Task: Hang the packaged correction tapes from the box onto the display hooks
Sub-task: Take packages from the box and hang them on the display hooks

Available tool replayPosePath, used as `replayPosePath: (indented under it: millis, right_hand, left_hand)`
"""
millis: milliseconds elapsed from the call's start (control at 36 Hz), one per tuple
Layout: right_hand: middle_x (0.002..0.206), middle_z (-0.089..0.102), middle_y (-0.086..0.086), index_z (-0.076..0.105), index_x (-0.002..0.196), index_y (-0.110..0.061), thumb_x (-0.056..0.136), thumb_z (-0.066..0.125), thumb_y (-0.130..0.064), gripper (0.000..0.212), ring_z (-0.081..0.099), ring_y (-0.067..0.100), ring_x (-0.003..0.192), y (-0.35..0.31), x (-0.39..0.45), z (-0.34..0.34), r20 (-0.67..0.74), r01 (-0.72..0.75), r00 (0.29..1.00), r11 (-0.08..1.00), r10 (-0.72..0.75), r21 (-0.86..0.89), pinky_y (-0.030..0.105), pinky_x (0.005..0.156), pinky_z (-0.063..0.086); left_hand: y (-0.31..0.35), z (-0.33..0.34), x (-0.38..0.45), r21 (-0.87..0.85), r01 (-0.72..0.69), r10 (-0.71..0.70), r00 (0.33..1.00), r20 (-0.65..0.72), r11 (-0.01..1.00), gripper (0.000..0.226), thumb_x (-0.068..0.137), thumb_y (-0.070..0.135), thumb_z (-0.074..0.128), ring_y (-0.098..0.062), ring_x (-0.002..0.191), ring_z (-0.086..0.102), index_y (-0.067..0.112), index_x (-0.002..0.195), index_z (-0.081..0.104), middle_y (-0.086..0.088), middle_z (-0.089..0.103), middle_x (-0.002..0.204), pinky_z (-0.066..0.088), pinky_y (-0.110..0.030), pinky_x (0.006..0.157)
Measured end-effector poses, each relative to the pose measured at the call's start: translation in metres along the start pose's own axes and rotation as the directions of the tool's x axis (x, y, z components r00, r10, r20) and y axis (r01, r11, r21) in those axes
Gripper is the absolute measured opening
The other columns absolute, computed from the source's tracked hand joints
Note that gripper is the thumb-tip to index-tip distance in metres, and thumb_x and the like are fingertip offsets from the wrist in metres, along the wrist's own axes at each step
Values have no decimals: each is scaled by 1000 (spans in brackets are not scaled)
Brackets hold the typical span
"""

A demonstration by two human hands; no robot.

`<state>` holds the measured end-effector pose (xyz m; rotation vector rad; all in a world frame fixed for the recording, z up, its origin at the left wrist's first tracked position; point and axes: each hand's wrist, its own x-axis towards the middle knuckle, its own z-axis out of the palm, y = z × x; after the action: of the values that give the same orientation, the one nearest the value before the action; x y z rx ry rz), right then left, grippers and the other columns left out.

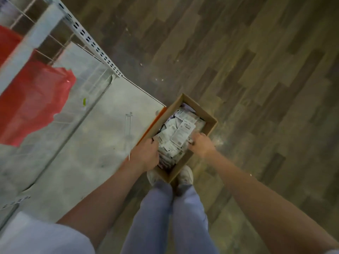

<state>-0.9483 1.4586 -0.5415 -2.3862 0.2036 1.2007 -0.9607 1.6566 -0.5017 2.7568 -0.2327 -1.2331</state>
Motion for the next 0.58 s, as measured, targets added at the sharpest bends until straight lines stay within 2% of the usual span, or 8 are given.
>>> replayPosePath:
  millis: [83,194,278,333,389,472,528,583]
  right_hand:
    - [141,42,12,45,134,-8,97,52,-28,43,50,26,120,16,51,31,15,-14,1000,1000,14,12,30,90,41]
    - [132,47,14,48,127,-3,96,53,-23,37,50,27,117,37,112,62,26,-33,999,999,33,4,29,88,41]
    - [130,47,16,50,124,-1,95,54,-19,34,50,29,115,51,156,83,0,-35,999,999,35,-3,29,86,40]
    - [133,46,17,48,129,0,95,53,-16,38,50,31,119,61,187,97,-7,-51,999,999,51,2,33,92,42]
    - [136,43,16,44,134,0,95,54,-15,43,44,32,125,68,217,109,-11,-51,999,998,50,-43,37,101,42]
    - [145,32,14,34,142,-5,91,59,-34,64,30,32,133,78,258,124,-92,-91,993,984,78,-153,38,107,33]
    - [153,18,15,17,149,-6,86,64,-43,87,19,33,140,83,276,133,-135,-128,985,979,107,-159,41,112,26]
    - [158,4,15,-2,152,-8,83,69,-44,105,5,33,145,84,287,140,-139,-162,980,978,144,-129,46,115,19]
  left_hand:
    - [-12,40,51,-10,8,-7,999,41,1000,25,95,21,42,-28,108,53,10,117,48,-12,50,123,47,-39,89]
    - [-26,92,116,-108,57,-50,997,66,992,34,97,18,40,-28,111,51,8,129,44,-12,48,126,45,-37,88]
    - [-37,129,158,-124,73,-65,996,67,990,36,98,17,43,-27,115,52,8,132,43,-12,48,130,46,-36,93]
    - [-45,156,192,-123,83,-73,994,81,989,42,97,19,47,-27,120,50,8,137,40,-13,46,135,45,-37,98]
    - [-51,178,223,-137,117,-102,989,111,984,44,96,19,48,-29,117,52,7,137,36,-14,48,132,47,-38,95]
    - [-53,205,263,-211,174,-152,982,115,962,43,97,18,47,-31,121,47,5,136,35,-17,45,134,43,-40,99]
    - [-53,220,285,-223,172,-158,984,83,959,56,96,16,48,-32,135,33,3,145,24,-18,32,147,33,-39,110]
    - [-52,233,299,-175,156,-147,987,65,972,69,95,16,48,-32,144,16,4,150,8,-19,14,155,21,-40,116]
